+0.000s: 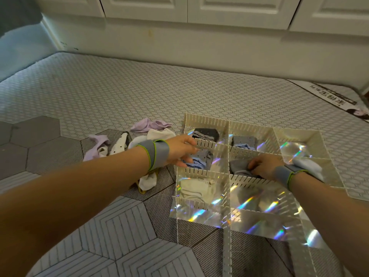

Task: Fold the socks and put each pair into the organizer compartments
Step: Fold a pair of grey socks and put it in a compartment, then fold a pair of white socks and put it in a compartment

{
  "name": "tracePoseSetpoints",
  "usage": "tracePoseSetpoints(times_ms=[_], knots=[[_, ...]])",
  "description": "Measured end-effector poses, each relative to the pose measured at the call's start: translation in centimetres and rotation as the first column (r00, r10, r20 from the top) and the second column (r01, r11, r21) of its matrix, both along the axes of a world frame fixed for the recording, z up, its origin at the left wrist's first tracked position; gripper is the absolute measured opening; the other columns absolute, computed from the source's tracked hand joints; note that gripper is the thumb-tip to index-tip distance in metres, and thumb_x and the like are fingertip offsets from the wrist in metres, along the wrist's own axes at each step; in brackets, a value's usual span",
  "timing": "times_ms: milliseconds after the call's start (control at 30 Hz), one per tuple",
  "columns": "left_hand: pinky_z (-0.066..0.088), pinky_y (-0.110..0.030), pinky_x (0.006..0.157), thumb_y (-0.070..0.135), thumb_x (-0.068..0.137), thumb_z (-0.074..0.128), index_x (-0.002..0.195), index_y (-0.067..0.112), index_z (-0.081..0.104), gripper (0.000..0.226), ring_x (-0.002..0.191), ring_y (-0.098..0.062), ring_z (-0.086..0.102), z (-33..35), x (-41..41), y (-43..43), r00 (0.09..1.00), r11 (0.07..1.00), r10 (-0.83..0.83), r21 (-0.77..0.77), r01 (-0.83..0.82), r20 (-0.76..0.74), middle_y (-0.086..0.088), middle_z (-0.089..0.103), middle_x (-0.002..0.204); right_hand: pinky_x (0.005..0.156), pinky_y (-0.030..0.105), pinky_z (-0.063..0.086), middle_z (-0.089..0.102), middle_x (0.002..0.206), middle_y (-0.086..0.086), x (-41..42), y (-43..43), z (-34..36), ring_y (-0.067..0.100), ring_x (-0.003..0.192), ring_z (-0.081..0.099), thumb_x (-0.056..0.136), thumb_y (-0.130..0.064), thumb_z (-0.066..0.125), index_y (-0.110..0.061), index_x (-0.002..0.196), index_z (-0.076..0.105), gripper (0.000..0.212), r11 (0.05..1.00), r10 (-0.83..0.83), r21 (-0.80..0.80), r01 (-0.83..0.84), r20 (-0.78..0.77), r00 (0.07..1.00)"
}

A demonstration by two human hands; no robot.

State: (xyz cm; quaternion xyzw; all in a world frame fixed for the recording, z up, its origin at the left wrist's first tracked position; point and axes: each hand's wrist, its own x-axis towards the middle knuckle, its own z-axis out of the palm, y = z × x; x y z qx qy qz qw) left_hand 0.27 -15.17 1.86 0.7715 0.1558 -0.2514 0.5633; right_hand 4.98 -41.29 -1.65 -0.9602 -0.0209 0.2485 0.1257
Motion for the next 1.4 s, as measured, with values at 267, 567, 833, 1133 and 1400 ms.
tracePoseSetpoints(times_ms=[267,567,833,1133,1400], knots=[[0.051,-0.031,0.063,0.014,0.091,0.053,0.095,0.022,0.053,0.009,0.074,-0.014,0.059,-0.9,-0.1,4.0,0.997,0.990,0.072,0.119,-0.074,0.017,-0.008,0.056,0.111,0.094,0.033,0.040,0.055,0.135,0.002,-1.3,2.1,1.2,0.022,0.127,0.049,0.099,-0.011,0.034,-0.015,0.129,0.056,0.038,0.925,0.166,-0.354,-0.138,0.050,0.985],[0.045,-0.026,0.060,0.007,0.091,0.051,0.108,0.010,0.058,0.019,0.076,-0.025,0.055,-0.4,-1.3,9.8,0.990,0.928,0.086,0.352,-0.121,0.113,-0.015,0.061,0.087,0.076,0.026,0.043,0.067,0.114,0.008,0.0,4.3,3.7,0.024,0.105,0.061,0.093,-0.011,0.042,-0.008,0.095,0.070,0.028,0.957,0.180,-0.259,-0.127,0.190,0.965],[0.043,-0.029,0.084,0.007,0.088,0.049,0.108,0.012,0.063,0.024,0.109,-0.031,0.055,-0.8,-2.7,12.7,0.985,0.719,-0.111,0.695,-0.013,0.134,-0.013,0.060,0.119,0.066,0.026,0.046,0.067,0.090,0.006,-1.0,10.2,5.7,0.015,0.074,0.055,0.087,-0.005,0.048,-0.019,0.090,0.068,0.025,0.899,0.264,0.317,-0.303,0.160,0.951],[0.038,-0.025,0.081,0.006,0.090,0.044,0.117,0.012,0.060,0.032,0.114,-0.033,0.051,-0.8,-1.3,12.4,0.975,0.667,-0.155,0.745,-0.018,0.162,-0.014,0.054,0.129,0.063,0.023,0.045,0.062,0.074,0.001,-2.1,13.9,4.4,0.016,0.069,0.054,0.086,-0.004,0.049,-0.024,0.083,0.066,0.027,0.837,0.325,0.441,-0.325,0.077,0.942],[0.033,-0.032,0.108,0.003,0.089,0.041,0.123,0.016,0.057,0.039,0.133,-0.028,0.037,-2.1,1.3,11.1,0.971,0.667,-0.209,0.743,0.053,0.119,-0.007,0.040,0.145,0.065,0.028,0.052,0.065,0.075,0.000,-2.2,14.8,2.6,0.018,0.072,0.060,0.088,-0.006,0.052,-0.029,0.073,0.063,0.029,0.815,0.298,0.518,-0.260,0.010,0.955]])
